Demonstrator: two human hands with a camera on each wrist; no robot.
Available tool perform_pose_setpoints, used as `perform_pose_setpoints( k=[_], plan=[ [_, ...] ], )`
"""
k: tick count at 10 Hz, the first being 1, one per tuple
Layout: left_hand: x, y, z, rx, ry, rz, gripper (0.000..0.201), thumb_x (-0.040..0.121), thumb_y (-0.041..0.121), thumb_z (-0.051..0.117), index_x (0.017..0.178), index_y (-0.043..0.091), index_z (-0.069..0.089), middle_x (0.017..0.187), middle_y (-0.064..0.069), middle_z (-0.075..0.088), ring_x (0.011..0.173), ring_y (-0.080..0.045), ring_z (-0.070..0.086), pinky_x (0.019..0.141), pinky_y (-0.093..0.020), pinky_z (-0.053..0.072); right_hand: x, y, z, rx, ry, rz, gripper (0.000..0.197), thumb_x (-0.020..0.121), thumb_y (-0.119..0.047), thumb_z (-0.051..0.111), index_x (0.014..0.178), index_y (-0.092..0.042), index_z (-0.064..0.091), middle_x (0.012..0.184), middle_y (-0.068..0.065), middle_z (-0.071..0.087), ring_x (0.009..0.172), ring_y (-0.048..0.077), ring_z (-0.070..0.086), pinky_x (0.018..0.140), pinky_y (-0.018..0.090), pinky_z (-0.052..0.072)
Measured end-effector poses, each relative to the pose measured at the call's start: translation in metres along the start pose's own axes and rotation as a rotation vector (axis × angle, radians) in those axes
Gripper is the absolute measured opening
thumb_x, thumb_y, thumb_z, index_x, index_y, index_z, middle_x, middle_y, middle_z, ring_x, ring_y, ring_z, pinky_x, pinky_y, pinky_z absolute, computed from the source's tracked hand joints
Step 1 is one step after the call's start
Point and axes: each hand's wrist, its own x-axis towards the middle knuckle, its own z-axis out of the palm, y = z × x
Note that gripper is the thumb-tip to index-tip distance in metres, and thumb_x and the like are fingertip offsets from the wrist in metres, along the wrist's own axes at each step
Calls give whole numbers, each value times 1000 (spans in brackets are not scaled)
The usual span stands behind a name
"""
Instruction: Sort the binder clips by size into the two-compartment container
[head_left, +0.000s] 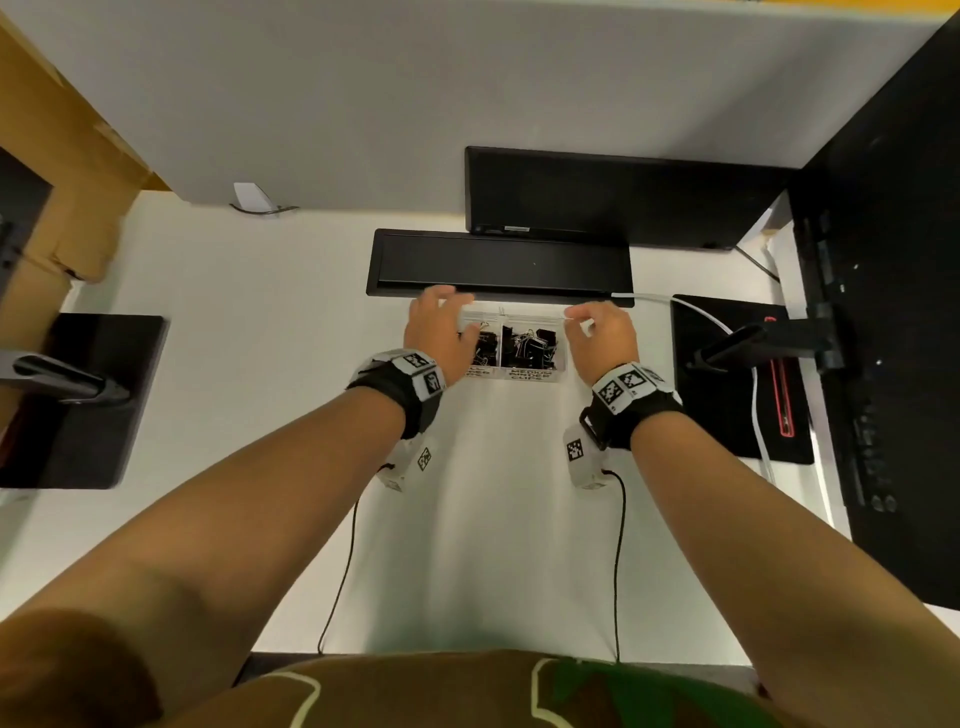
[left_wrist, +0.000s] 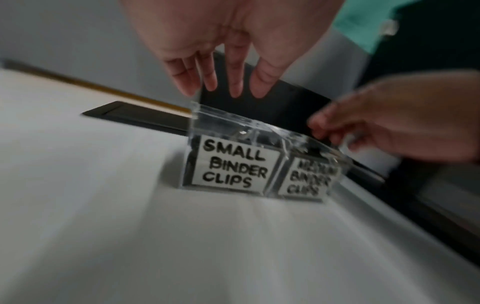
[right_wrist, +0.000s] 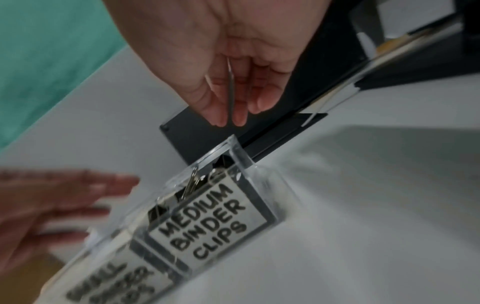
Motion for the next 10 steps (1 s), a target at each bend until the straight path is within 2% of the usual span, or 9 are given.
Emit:
perform_pose_setpoints(
  k=[1, 2, 4, 5, 6, 7, 8, 9, 10],
  plan=[
    [9, -8, -7, -293, -77, -298, 51, 95, 34, 48, 141, 17, 36, 148, -9, 35, 137, -28, 34, 115, -39, 29, 10, -3, 2, 28, -152, 214, 41, 97, -34, 42, 108, 0, 63, 109, 18, 64, 107, 34, 59, 87, 31, 44],
    [16, -9, -8, -439, -207, -421, 57, 96, 39, 42, 146, 15, 28, 152, -7, 32, 139, -27, 33, 114, -36, 26, 16, -9, 8, 212, -279, 417, 63, 95, -50, 35, 122, 4, 53, 120, 24, 60, 97, 33, 59, 82, 36, 49],
    [22, -6, -16, -916, -93, -533, 53, 94, 23, 48, 143, 19, 31, 143, -10, 44, 132, -28, 40, 112, -49, 34, 22, -16, 2, 457, -310, 454, 53, 97, -51, 29, 133, -18, 49, 137, 10, 50, 122, 31, 52, 101, 44, 46],
    [21, -9, -24, -1008, -41, -503, 48, 98, 22, 41, 144, 20, 27, 135, -10, 52, 126, -24, 43, 108, -47, 36, 18, -9, -1, 522, -326, 388, 46, 99, -46, 28, 131, -22, 50, 138, 7, 49, 126, 31, 47, 104, 44, 43],
    [18, -18, -22, -964, -10, -482, 44, 96, 19, 43, 140, 20, 35, 119, -11, 63, 117, -22, 48, 100, -44, 40, 10, -2, 1, 532, -283, 336, 36, 97, -43, 35, 114, -22, 58, 124, 3, 54, 114, 27, 53, 94, 39, 49],
    [6, -27, -11, -744, -33, -376, 47, 87, 1, 52, 130, 18, 48, 108, -7, 63, 98, -17, 59, 82, -29, 50, -4, 6, 7, 417, -263, 239, 14, 91, -34, 52, 89, -24, 61, 106, 2, 60, 92, 16, 58, 84, 34, 53],
    [-7, -31, 5, -478, -15, -263, 46, 86, -4, 55, 126, 18, 53, 113, -10, 52, 95, -18, 56, 73, -24, 50, -13, 18, 15, 342, -190, 84, 5, 86, -20, 64, 91, -19, 62, 99, -1, 59, 83, 14, 59, 78, 21, 55],
    [-12, -27, 5, -434, 3, -233, 42, 89, 0, 54, 127, 18, 52, 124, -14, 47, 107, -25, 56, 84, -28, 49, -18, 14, 19, 226, -176, 17, 11, 89, -18, 60, 99, -15, 59, 105, 2, 58, 80, 16, 59, 63, 12, 47],
    [-15, -31, 0, -426, 50, -248, 45, 90, 9, 57, 132, 21, 46, 124, -10, 44, 105, -21, 53, 89, -28, 46, -14, 12, 15, 185, -130, 22, 12, 89, -23, 58, 100, -20, 62, 115, 6, 58, 88, 21, 57, 74, 25, 43]
  ],
)
